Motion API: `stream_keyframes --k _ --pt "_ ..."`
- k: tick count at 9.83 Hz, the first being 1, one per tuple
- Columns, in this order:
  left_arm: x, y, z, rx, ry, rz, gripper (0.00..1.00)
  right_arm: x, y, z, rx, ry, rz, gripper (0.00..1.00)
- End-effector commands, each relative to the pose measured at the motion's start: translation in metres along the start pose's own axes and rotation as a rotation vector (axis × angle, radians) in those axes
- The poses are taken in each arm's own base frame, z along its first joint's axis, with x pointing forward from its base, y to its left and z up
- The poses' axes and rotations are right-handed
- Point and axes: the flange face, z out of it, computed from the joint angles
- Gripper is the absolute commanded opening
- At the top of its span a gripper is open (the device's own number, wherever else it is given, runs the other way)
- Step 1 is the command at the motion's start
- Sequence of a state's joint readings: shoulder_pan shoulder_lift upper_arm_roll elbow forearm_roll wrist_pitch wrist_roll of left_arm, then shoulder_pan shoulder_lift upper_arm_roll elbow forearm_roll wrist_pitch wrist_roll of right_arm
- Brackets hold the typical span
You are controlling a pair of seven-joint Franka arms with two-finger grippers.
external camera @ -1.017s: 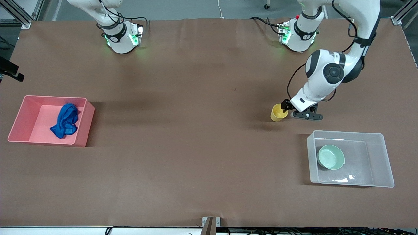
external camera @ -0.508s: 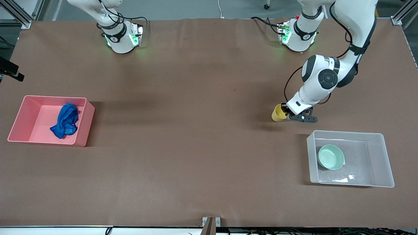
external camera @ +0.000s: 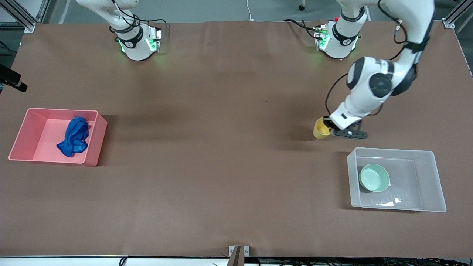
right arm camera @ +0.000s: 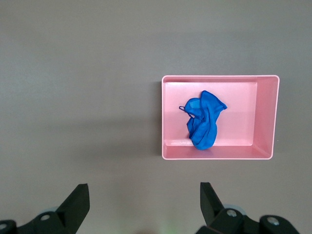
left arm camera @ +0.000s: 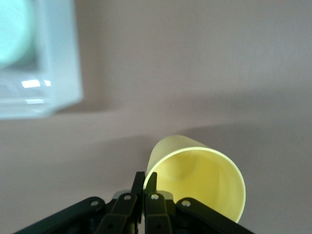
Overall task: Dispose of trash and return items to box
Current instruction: 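Carry the yellow cup with the left gripper into the green bowl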
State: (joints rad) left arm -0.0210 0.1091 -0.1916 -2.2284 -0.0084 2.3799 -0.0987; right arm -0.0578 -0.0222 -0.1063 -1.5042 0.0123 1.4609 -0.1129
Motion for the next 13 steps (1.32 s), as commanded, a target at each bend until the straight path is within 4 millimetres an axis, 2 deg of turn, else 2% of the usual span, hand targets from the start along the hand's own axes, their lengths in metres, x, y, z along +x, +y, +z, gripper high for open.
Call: stream_keyframes --k 1,2,3,5,6,7,8,9,11,13 --pt "0.058 -0.062 -0.031 0.023 0.015 -0.035 0.0 -0.002 0.002 -0.002 -0.007 -0.003 -0.007 1.0" --pt "0.084 -0.087 -0.039 0.03 0.033 -0.042 0.0 -0.003 0.002 -0.003 -0.007 -0.001 -0.007 1.0" --pt "0.105 -0.115 -0.038 0.037 0.02 -0.04 0.0 -0.003 0.002 -0.003 -0.007 -0.001 -0.007 1.0" --pt "0.136 -0.154 -0.021 0.057 -0.017 0.012 0.0 -0.003 0.003 -0.003 -0.007 -0.003 -0.004 1.0" --pt "0.144 -0.172 -0.003 0.064 -0.03 0.038 0.0 -0.003 0.002 -0.003 -0.007 -0.001 -0.006 1.0" --pt "0.146 -0.181 0.017 0.046 -0.051 0.067 0.0 -0.003 0.003 -0.002 -0.007 -0.004 -0.006 1.0" --pt "0.141 -0.199 0.035 0.04 -0.072 0.083 0.0 -0.003 0.003 -0.002 -0.007 -0.004 -0.006 1.0" --pt "0.139 -0.205 0.054 0.009 -0.083 0.063 0.01 -0.003 0.003 -0.002 -0.007 -0.006 -0.006 1.0" --pt "0.14 -0.207 0.07 0.011 -0.06 0.06 0.01 -0.003 0.003 -0.002 -0.006 -0.006 -0.006 1.0" --pt "0.141 -0.204 0.085 0.014 -0.061 0.063 0.07 -0.003 0.005 -0.001 -0.006 -0.009 -0.004 1.0"
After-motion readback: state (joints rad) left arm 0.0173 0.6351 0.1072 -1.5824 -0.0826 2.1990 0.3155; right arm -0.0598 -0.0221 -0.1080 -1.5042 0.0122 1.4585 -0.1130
